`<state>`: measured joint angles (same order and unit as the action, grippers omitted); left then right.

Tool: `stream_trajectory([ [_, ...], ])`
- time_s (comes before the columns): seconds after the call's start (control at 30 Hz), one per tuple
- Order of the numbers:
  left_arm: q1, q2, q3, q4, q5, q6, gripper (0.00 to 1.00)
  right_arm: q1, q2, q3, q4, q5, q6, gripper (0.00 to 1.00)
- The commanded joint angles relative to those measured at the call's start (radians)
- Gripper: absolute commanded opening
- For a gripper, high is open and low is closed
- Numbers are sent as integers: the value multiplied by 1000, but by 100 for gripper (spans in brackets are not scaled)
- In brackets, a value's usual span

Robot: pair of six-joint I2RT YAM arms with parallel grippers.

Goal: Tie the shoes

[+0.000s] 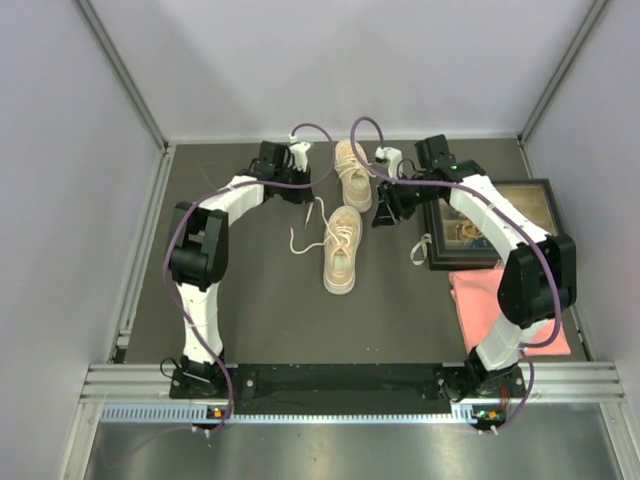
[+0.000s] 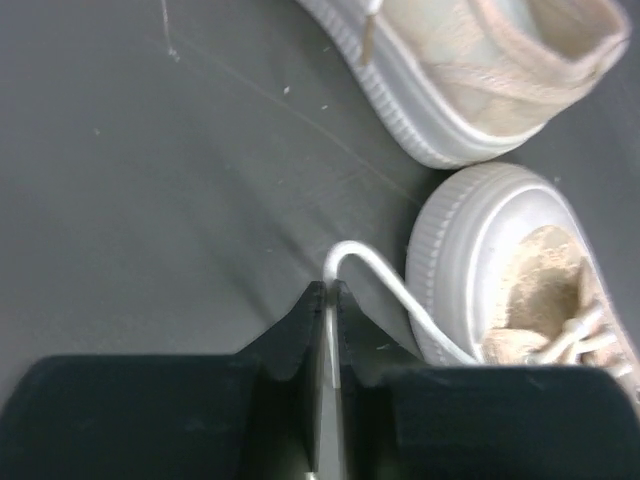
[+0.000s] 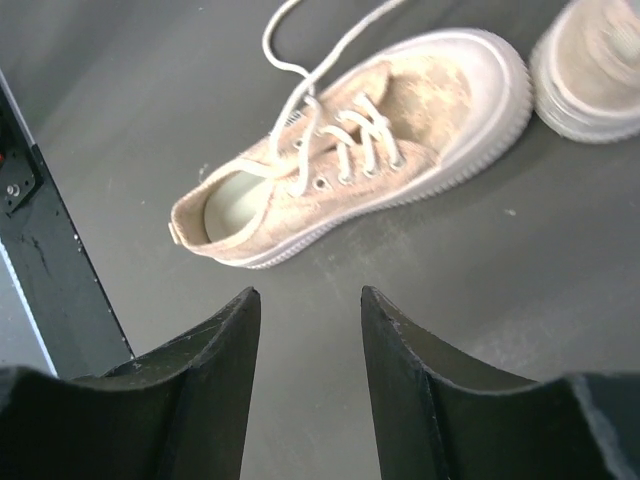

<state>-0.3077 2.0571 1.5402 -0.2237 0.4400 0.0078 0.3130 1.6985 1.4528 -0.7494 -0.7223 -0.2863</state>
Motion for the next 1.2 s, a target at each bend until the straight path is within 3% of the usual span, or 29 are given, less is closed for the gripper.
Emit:
stream_trajectory([
  [0.0,41,31,74,-72,68,-61,28,58,-28,35,42,8,-67,45],
  [0.13,117,-24,61,-134,178,-16,60,60,-2,66,18,11,-42,45],
  [0.2,174,-89,13,-183,277,124,64,58,6,76,10,3,-34,45],
  [0.23,189,-110,0,-218,323,194,65,58,7,78,4,0,-25,45],
  [0.33,205,-173,-18,-446,356,674,65,52,18,89,-5,-6,-13,45],
  [0.6,153,-157,37,-886,372,1354,66,2,69,141,-80,-28,12,58],
  [0.73,88,-85,92,-1081,309,1688,58,0,73,139,-93,-26,1,63],
  [1.03,-5,7,101,-1006,227,1813,40,-9,59,107,-93,7,25,63],
  [1.17,-11,47,132,-1022,178,1859,38,-14,53,93,-80,3,36,63],
])
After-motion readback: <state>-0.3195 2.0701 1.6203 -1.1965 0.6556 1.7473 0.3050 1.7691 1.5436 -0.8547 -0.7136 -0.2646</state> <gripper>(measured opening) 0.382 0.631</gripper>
